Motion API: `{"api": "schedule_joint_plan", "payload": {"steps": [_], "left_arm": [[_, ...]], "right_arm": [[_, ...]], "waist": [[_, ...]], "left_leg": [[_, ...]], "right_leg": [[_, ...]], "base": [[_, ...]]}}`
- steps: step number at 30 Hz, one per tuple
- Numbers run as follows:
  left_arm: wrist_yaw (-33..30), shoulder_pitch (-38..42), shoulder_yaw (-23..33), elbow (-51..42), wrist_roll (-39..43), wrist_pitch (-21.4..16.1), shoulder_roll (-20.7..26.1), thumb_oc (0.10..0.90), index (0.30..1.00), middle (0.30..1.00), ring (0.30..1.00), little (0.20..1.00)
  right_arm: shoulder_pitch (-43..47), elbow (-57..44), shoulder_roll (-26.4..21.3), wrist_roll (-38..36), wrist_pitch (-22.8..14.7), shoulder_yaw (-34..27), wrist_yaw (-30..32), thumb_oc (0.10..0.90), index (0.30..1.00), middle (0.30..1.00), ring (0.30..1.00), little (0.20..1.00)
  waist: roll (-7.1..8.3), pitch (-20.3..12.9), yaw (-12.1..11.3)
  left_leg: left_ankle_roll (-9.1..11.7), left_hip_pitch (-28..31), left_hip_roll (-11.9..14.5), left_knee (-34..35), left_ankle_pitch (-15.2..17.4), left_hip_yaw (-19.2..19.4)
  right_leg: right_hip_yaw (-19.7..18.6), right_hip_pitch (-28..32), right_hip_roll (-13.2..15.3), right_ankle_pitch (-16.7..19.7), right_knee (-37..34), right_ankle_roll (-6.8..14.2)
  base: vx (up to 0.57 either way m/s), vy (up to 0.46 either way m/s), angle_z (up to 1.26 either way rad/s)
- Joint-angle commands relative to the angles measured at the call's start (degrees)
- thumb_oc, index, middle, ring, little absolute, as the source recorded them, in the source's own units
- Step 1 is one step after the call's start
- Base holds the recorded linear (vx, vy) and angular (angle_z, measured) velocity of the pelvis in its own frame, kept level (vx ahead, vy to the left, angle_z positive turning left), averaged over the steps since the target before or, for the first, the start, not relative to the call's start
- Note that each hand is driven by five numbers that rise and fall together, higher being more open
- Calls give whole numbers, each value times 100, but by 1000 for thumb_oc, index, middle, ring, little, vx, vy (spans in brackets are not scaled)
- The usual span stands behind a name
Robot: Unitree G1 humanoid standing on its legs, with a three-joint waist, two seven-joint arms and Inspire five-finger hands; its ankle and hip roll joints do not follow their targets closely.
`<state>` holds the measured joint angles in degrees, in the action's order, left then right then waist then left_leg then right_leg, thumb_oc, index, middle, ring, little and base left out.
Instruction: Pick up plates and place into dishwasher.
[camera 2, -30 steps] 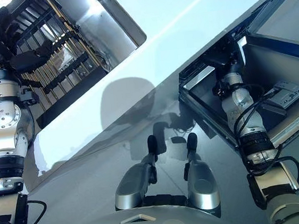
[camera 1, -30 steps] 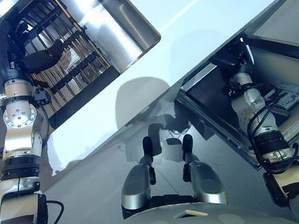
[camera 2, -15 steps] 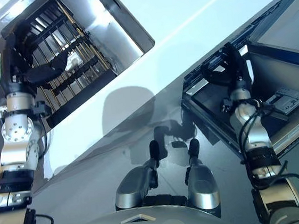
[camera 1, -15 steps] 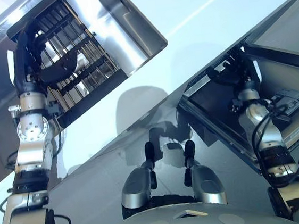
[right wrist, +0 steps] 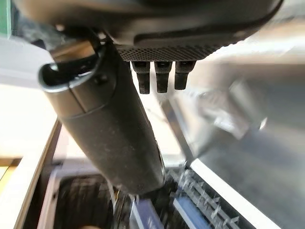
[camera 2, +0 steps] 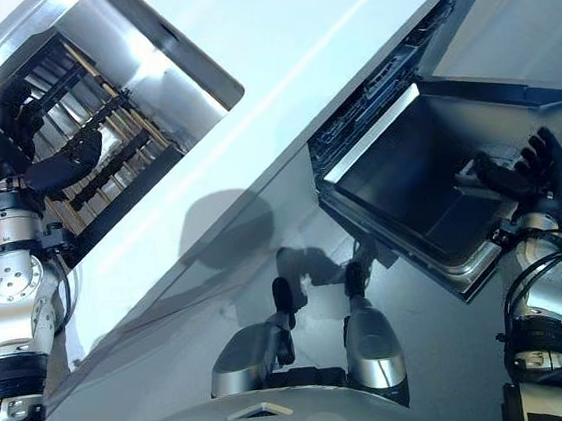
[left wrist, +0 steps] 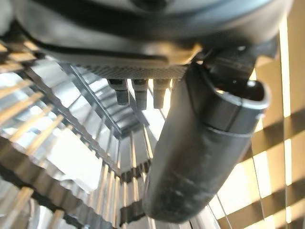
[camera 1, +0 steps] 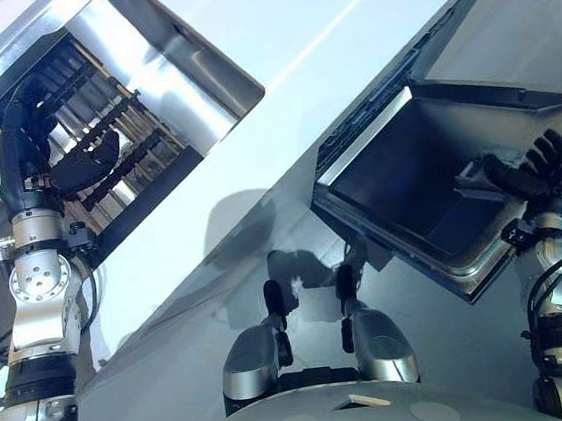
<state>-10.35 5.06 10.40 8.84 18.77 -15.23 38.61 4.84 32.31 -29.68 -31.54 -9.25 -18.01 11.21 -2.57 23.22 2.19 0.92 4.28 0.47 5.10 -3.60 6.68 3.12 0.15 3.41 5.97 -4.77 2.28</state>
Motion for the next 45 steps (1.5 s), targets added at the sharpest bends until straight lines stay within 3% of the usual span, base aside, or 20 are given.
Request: {"api": "schedule_joint_plan", "payload": {"steps": [1,5,11,14,17,24,30,34,36,37,43,45], "left_arm": [[-128,715,-294,473,192,-623,-1,800,900,900,900,900],[-346,1019,-556,614,234,-683,62,800,900,900,900,900],[-605,1480,-875,728,511,-770,-22,800,900,900,900,900],[-673,1649,-921,737,682,-812,-68,800,900,900,900,900],[-718,1754,-907,736,750,-843,-62,800,900,900,900,900],[-677,1874,-703,717,817,-983,111,800,900,900,900,900],[-559,1954,-578,715,837,-929,278,800,900,900,900,900],[-549,1906,-564,585,834,-841,321,800,900,900,900,900],[-549,1808,-486,494,809,-826,322,800,900,900,900,900],[-536,1744,-403,468,809,-829,335,800,900,900,900,900],[-407,1437,-90,335,807,-842,351,800,900,900,900,900],[-378,1363,-38,292,788,-846,370,800,900,900,900,900]], "right_arm": [[191,317,-879,-253,-676,-397,471,800,900,900,900,900],[384,843,-1051,-482,-887,-415,1311,800,900,900,900,900],[773,1089,-1252,-478,-1311,-375,2031,800,900,900,900,900],[917,1126,-1257,-683,-1446,-366,2084,800,900,900,900,900],[1007,1144,-1181,-1037,-1449,-336,1676,800,900,900,900,900],[1100,1226,-867,-2660,-1542,-271,-165,800,900,900,900,900],[1169,1432,-666,-3315,-1517,-381,-259,800,900,900,900,900],[1232,1343,-515,-4167,-1234,-376,-795,800,900,900,900,900],[1249,1075,-362,-4756,-922,-303,-1545,800,900,900,900,900],[1229,803,-229,-5114,-499,-220,-2198,800,900,900,900,900],[968,-556,269,-5281,818,347,-4083,800,900,900,900,900],[885,-1347,429,-5258,995,724,-4445,800,900,900,900,900]], "waist": [[-111,-347,308],[-204,-200,328],[-543,186,389],[-635,332,398],[-671,458,401],[-575,595,343],[-534,600,232],[-548,587,150],[-543,582,99],[-528,562,75],[-398,482,-26],[-319,479,-74]], "left_leg": [[-337,-426,-462,-758,848,-95],[-326,-581,-446,-1053,917,-109],[-310,-1192,-430,-1819,993,-212],[-300,-1601,-446,-2265,1092,-259],[-281,-2016,-461,-2702,1200,-274],[-374,-3128,-548,-4019,1732,-211],[-483,-3797,-613,-4775,1983,-242],[-514,-3988,-689,-4999,2042,-299],[-515,-4047,-730,-5070,2056,-330],[-511,-4090,-740,-5131,2069,-334],[-515,-4212,-759,-5489,2337,-420],[-521,-4231,-747,-5507,2346,-452]], "right_leg": [[109,-557,-318,-1057,1298,152],[113,-701,-282,-1159,1595,80],[136,-1514,-150,-1520,2793,-131],[192,-1945,-97,-1700,3317,-244],[263,-2325,-66,-1862,3770,-349],[373,-3239,35,-2330,4967,-533],[374,-3788,45,-2552,5696,-597],[340,-3957,40,-2627,5944,-616],[347,-4007,49,-2649,6020,-619],[350,-4036,60,-2659,6055,-620],[336,-4097,118,-2821,6247,-549],[366,-4078,135,-2791,6210,-528]], "base": [[-18,-104,-13],[-34,-90,-12],[-100,-41,-12],[-116,-61,-2],[-81,-78,8],[-35,-71,2],[-3,-14,-2],[18,13,1],[35,37,2],[19,32,1],[57,20,-8],[17,-11,-8]]}}
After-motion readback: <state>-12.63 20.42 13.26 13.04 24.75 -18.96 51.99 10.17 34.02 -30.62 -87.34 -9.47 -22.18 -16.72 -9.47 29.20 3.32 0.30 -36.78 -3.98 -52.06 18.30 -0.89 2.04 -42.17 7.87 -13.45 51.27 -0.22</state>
